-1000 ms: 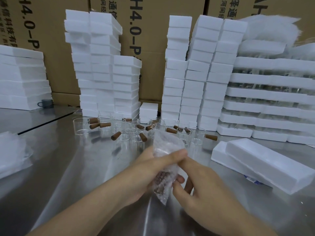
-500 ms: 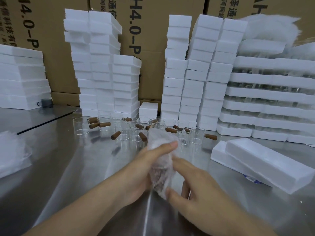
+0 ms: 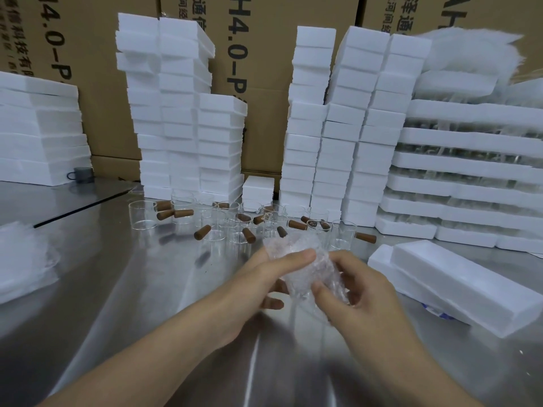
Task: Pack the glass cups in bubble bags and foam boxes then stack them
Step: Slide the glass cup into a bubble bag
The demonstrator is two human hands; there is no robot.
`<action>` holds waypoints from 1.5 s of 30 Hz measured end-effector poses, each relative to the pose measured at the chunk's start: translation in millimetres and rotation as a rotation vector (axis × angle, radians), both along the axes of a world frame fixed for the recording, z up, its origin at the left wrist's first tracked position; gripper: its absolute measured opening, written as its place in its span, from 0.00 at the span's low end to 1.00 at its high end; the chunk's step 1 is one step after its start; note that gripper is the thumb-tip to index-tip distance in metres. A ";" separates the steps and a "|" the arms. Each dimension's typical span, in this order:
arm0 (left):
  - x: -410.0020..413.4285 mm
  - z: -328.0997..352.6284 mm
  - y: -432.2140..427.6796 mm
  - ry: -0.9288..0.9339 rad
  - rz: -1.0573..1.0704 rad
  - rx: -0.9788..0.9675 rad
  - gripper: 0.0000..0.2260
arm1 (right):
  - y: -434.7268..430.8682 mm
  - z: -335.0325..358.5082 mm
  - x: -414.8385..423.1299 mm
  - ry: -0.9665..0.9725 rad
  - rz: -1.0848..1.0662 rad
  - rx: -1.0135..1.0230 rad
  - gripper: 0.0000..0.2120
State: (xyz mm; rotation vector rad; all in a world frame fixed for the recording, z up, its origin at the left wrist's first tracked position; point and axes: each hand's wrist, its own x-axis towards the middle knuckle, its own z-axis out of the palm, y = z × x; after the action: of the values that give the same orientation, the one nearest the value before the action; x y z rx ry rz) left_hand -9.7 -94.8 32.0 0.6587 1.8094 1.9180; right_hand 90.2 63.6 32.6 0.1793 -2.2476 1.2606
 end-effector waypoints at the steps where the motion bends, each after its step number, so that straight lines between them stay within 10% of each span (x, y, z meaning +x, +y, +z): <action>1: 0.5 1.3 -1.2 0.007 -0.031 -0.018 0.32 | 0.1 2.1 1.6 0.011 -0.001 0.025 0.11; 14: 1.9 -1.4 -3.7 0.097 -0.187 0.086 0.21 | -1.0 3.1 5.4 0.180 -0.058 0.271 0.17; 28: -2.9 1.0 -5.5 0.263 0.003 0.121 0.12 | 5.0 2.6 -0.7 0.162 -0.093 0.034 0.07; 38: -3.2 5.7 -10.0 0.286 0.053 0.082 0.13 | 3.4 6.0 -1.2 0.006 0.017 -0.131 0.04; 45: -10.0 -0.9 -3.0 0.022 0.267 0.165 0.28 | 24.4 7.7 -3.4 -0.030 -0.139 0.179 0.12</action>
State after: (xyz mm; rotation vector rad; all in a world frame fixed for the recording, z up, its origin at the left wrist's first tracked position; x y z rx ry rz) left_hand -19.7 -97.8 31.1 0.5122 1.8449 2.2612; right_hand 86.8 88.0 40.3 0.0691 -2.3545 0.9961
